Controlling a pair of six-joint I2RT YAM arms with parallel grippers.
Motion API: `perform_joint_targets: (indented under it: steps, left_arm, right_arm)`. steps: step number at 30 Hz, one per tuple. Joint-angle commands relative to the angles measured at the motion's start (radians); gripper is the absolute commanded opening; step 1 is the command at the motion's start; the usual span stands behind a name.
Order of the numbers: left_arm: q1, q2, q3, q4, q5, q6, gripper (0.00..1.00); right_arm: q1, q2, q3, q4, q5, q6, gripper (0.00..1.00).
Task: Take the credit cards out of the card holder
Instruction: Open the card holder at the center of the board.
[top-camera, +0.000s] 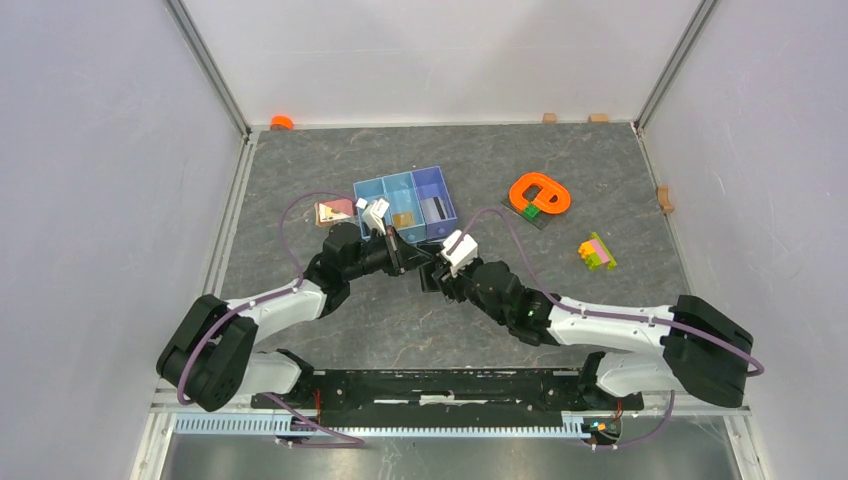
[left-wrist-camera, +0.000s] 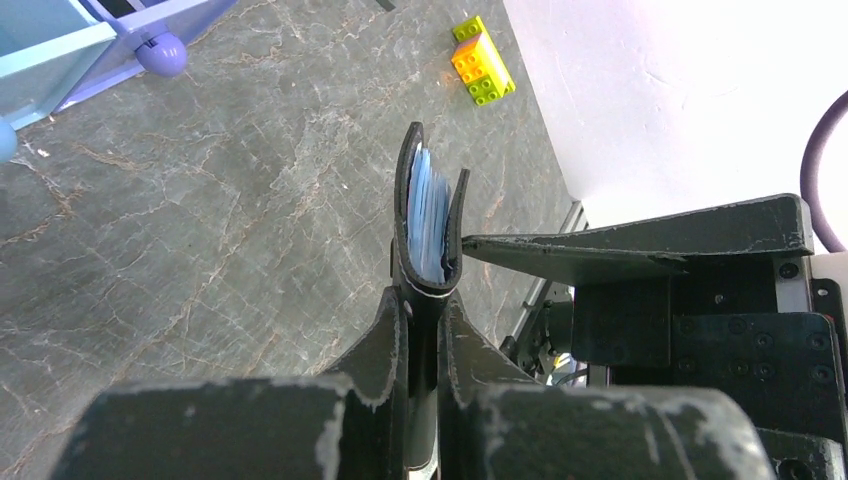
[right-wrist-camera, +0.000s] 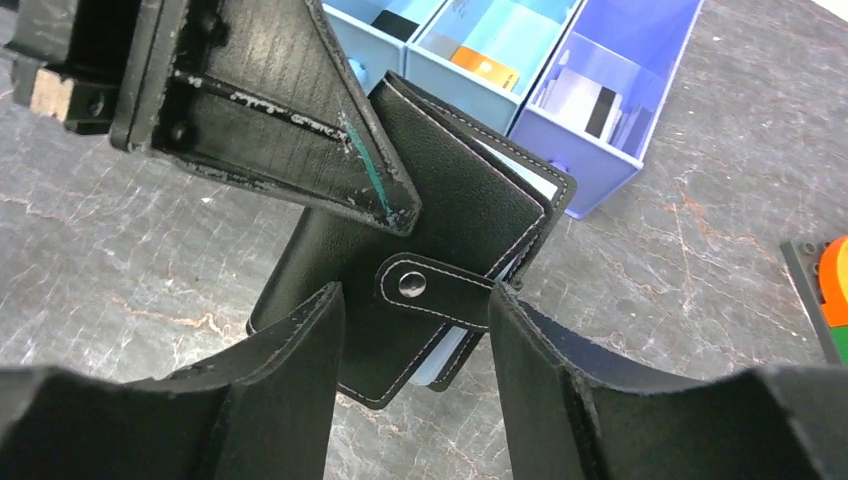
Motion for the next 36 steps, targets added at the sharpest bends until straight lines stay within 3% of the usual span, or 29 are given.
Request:
perform_joint_targets:
  steps: [1,4,9,15,23,26,28,32,36]
  left_arm:
    - [-0.006,-0.013,0.037,0.057,0.022,0.016,0.02]
    - [-0.006,-0.016,0.038,0.041,0.01,0.023,0.02]
    - [-0.007,-0.015,0.04,0.04,0.015,0.021,0.02]
    - [-0.006,-0.017,0.04,0.036,0.008,0.021,0.02]
    - [-0.004,-0.022,0.038,0.038,0.01,0.019,0.02]
    - [0.007,-0.028,0.023,0.088,0.034,-0.011,0.02]
    - [0.027,-0.018,0.005,0.157,0.07,-0.053,0.02]
    - [0.053,0.011,-0.025,0.306,0.134,-0.134,0.03]
    - [0.069,0.04,-0.042,0.422,0.172,-0.197,0.03]
  right_arm:
    - [0.007,0.038,0.076,-0.059,0.251,0.025,0.55]
    - [0.004,0.042,0.078,-0.099,0.403,0.061,0.48]
    - [-0.031,0.019,0.064,-0.126,0.471,0.11,0.31]
    - [-0.092,-0.032,0.032,-0.112,0.362,0.126,0.26]
    - [-0.129,-0.118,-0.012,-0.053,0.123,0.094,0.52]
    - [-0.178,-0.136,-0.043,-0.007,-0.026,0.124,0.72]
    - [-0.21,-0.143,-0.068,0.037,-0.147,0.137,0.8]
    - [-0.253,-0.146,-0.092,0.083,-0.252,0.171,0.8]
    - [-0.324,-0.152,-0.129,0.137,-0.356,0.234,0.69]
